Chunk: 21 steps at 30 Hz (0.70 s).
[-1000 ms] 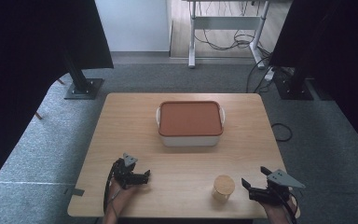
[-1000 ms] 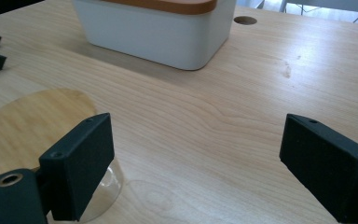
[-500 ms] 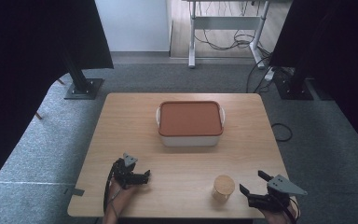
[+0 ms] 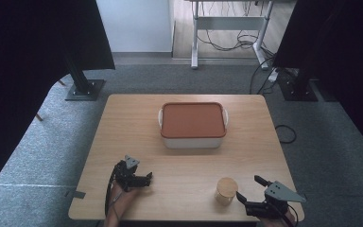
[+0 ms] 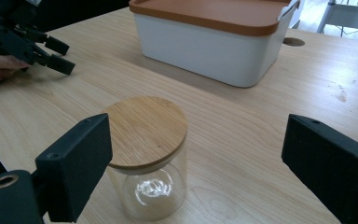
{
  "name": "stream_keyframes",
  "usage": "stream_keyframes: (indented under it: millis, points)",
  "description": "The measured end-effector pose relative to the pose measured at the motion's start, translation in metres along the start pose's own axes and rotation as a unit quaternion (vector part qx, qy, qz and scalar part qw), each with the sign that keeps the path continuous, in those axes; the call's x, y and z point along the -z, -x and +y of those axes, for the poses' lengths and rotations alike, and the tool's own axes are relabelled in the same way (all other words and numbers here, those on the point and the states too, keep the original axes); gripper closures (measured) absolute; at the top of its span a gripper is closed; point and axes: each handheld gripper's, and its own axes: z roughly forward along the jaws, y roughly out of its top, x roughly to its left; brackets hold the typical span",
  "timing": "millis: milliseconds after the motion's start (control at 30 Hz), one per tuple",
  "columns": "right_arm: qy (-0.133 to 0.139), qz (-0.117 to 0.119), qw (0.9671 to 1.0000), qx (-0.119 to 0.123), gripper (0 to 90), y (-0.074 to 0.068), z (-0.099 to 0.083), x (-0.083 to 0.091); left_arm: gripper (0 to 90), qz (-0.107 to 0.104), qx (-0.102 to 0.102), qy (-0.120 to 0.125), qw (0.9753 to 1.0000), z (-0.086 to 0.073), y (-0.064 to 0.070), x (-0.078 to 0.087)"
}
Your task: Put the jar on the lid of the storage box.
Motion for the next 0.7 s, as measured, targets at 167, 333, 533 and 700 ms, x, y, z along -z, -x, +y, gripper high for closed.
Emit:
stream_keyframes:
  millis: [167, 333, 533, 700]
  points:
    - [0.003, 0.007, 1.0000, 0.004, 7.7, -0.004, 0.001, -0.002, 1.2, 0.000, 0.000, 0.000, 1.0000, 0.000, 0.000, 0.000]
    - [0.010, 0.020, 0.9996, 0.016, 7.4, -0.011, 0.002, -0.004, 1.2, 0.000, 0.000, 0.000, 1.0000, 0.000, 0.000, 0.000]
    - [0.010, 0.027, 0.9993, 0.025, 7.0, -0.016, 0.003, -0.007, 1.2, 0.000, 0.000, 0.000, 1.0000, 0.000, 0.000, 0.000]
    - [0.010, 0.034, 0.9989, 0.029, 6.6, -0.019, 0.004, -0.012, 1.2, 0.000, 0.000, 0.000, 1.0000, 0.000, 0.000, 0.000]
